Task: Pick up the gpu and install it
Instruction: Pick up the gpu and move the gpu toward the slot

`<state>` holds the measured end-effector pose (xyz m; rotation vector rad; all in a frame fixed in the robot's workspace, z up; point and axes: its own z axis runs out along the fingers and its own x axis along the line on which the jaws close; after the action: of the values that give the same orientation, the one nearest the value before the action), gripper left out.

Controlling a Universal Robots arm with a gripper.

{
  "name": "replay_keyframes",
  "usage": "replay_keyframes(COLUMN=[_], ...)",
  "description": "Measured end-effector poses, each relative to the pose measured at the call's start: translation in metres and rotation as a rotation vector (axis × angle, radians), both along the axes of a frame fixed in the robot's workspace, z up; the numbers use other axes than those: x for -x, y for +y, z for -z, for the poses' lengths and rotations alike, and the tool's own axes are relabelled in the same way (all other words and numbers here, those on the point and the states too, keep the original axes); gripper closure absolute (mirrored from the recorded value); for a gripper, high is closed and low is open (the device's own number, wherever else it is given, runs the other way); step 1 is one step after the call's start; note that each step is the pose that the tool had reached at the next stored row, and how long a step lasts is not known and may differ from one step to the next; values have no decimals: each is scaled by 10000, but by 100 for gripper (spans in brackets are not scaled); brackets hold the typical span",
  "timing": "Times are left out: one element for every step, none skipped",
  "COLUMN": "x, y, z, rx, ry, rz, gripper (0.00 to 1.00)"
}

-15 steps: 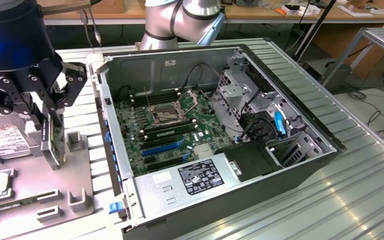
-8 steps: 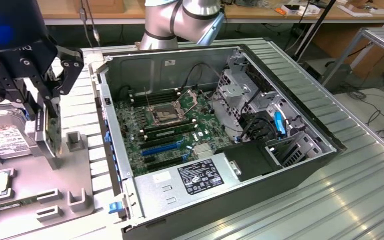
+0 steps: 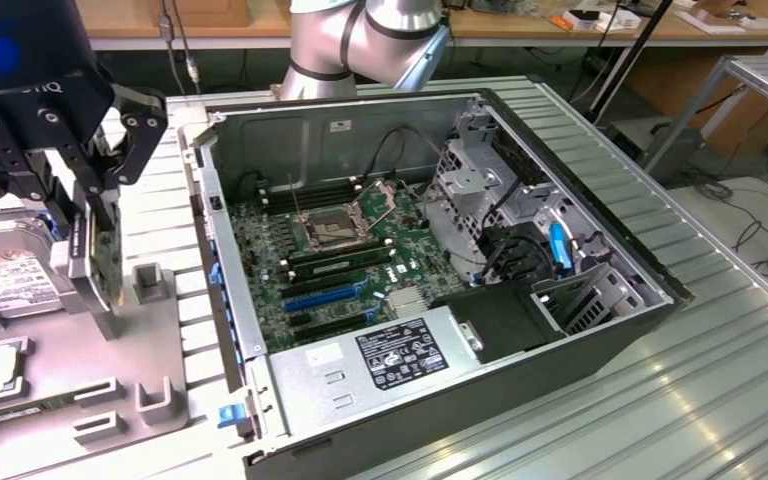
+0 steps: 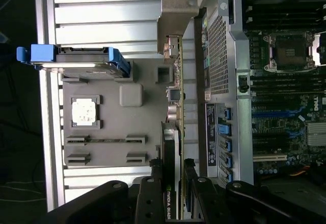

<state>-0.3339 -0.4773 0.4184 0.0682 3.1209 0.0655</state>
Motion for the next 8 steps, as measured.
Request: replay_keyframes(x=[-3,-3,-4,-4,-4,-3,-3,-3], y=[0,0,1,1,2,1,2,2], z=[-3,-11,-23,-43,-58,-72,-73,-73], rx=[1,5,7,9,11,14,13,13], ry=[5,10,13,16,16,17,16,16], rz=[0,8,19,39,51,58,61,61], gripper=[73,73,73,73,73,73,73,73])
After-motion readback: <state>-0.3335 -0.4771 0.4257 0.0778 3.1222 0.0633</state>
